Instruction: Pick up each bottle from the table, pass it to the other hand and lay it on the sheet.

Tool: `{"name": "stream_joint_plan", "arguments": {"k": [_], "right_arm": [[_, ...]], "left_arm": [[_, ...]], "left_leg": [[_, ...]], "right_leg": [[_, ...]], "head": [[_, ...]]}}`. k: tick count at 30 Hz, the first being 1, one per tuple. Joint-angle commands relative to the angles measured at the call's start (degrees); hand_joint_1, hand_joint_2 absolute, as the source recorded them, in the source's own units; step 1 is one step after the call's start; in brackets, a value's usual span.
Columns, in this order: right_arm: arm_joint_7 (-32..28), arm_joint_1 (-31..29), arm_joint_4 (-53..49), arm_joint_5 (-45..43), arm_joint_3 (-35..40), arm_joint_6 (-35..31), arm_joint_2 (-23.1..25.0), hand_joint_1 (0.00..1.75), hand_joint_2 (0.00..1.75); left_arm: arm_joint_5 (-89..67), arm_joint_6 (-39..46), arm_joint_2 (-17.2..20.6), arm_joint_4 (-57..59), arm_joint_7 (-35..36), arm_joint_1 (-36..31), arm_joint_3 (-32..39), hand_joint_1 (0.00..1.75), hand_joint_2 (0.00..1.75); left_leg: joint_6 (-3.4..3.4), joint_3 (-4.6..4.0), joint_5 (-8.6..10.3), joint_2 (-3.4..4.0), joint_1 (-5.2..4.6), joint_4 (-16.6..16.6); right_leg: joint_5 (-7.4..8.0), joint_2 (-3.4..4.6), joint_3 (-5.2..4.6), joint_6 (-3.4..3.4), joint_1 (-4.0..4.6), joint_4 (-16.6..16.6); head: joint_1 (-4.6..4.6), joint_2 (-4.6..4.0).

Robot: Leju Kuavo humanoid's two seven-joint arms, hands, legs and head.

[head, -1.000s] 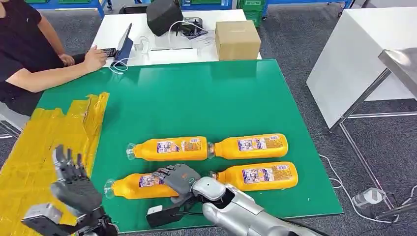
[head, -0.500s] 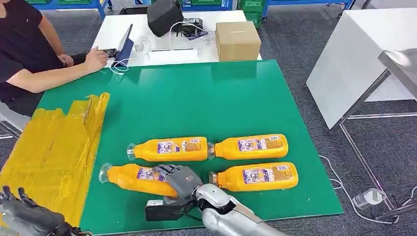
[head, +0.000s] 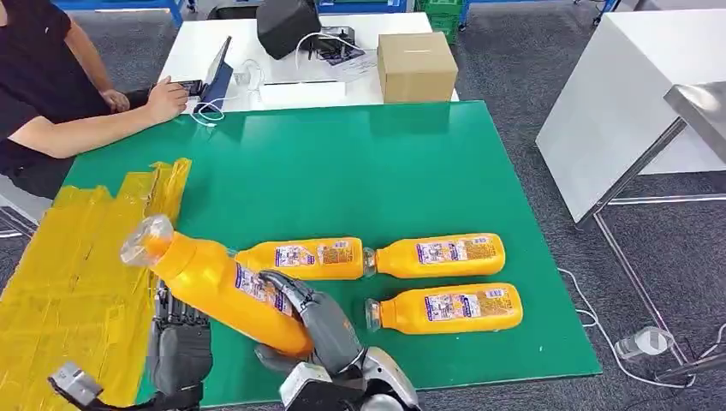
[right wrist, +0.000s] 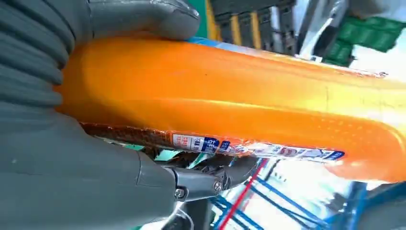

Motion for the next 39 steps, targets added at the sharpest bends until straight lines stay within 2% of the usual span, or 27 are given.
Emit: {"name": "stream_joint_plan", "arguments": {"k": [1, 7, 11, 14, 19, 23, 24, 25, 30, 39], "right_arm": [[-0.5, 0.0, -1.6, 0.1, -2.2, 1.1, -0.8, 1.75, 1.75], [0.0, -1.2, 0.8, 1.3, -1.3, 2.5, -0.2, 1.75, 1.75], [4.4, -3.2, 4.6, 4.3, 0.6, 5.1, -0.6, 1.75, 1.75], [7.7, -6.4, 11.1, 7.4, 3.4, 6.9, -0.9, 1.75, 1.75], [8.9, -9.7, 17.6, 9.3, 7.9, 9.1, -0.5, 1.75, 1.75], [8.5, -12.8, 23.6, 10.1, 13.2, 11.5, 1.6, 1.75, 1.75], [8.3, -13.4, 24.9, 10.1, 14.2, 11.6, 2.1, 1.75, 1.75], [8.3, -13.4, 24.9, 10.1, 14.2, 11.6, 2.1, 1.75, 1.75], [8.5, -14.4, 25.2, 9.8, 15.8, 10.9, 2.6, 1.75, 1.75], [9.1, -13.9, 25.0, 9.3, 14.7, 8.8, 2.5, 1.75, 1.75]], "left_arm": [[-0.4, -2.6, 2.8, 5.0, -0.3, -0.7, -3.1, 0.00, 1.75], [-0.9, -3.8, 2.3, 5.1, -0.8, -0.8, -2.4, 0.00, 1.75], [-0.3, -5.4, 1.0, 5.1, -0.6, -0.9, 0.1, 0.00, 1.75], [1.3, -7.2, 0.2, 6.0, 0.4, -1.7, 2.0, 0.00, 1.75], [3.2, -8.5, -0.7, 7.0, 0.9, -2.7, 4.2, 0.00, 1.75], [5.4, -9.6, -0.7, 8.9, 1.8, -4.3, 4.3, 0.00, 1.75], [5.0, -8.6, -0.8, 9.1, 1.7, -4.4, 4.5, 0.47, 1.75], [5.0, -8.6, -0.8, 9.1, 1.7, -4.4, 4.5, 1.75, 1.75], [-1.3, -3.1, -0.5, 8.8, -0.4, -4.9, 3.7, 1.75, 1.75], [-3.9, 1.3, -0.3, 8.0, -2.1, -5.4, 2.4, 1.75, 1.75]], "left_leg": [[0.00, 0.15, -0.02, -0.03, 0.02, -0.1], [0.02, 0.17, -0.03, 0.02, 0.03, -0.1], [0.03, 0.14, -0.02, 0.06, 0.01, -0.1], [0.04, 0.25, -0.05, 0.15, 0.04, -0.1], [0.01, 0.18, 0.00, 0.18, 0.02, -0.1], [0.00, 0.18, 0.00, 0.11, 0.05, -0.1], [0.00, 0.14, 0.01, 0.06, 0.02, -0.1], [0.00, 0.13, 0.01, 0.07, 0.02, -0.1], [0.02, 0.17, -0.01, -0.04, 0.06, -0.1], [0.00, 0.03, 0.03, -0.11, 0.02, -0.1]], "right_leg": [[-0.04, -0.05, 0.16, -0.08, 0.03, -0.1], [-0.02, 0.00, 0.18, -0.06, 0.03, -0.1], [0.00, 0.05, 0.13, -0.03, 0.01, -0.1], [0.00, 0.13, 0.26, -0.07, 0.05, -0.2], [0.05, 0.16, 0.17, -0.05, 0.03, -0.1], [0.02, 0.09, 0.18, -0.07, 0.05, -0.1], [0.01, 0.04, 0.14, -0.05, 0.02, -0.1], [0.00, 0.05, 0.12, -0.04, 0.02, -0.1], [-0.04, -0.11, 0.19, -0.06, 0.06, -0.1], [-0.04, -0.16, 0.05, -0.05, 0.03, -0.1]], "head": [[0.00, 0.00], [0.00, 0.00], [0.02, 0.00], [0.00, 0.00], [0.00, 0.00], [0.00, 0.00], [0.00, 0.00], [0.00, 0.00], [0.02, 0.00], [0.02, 0.00]]}}
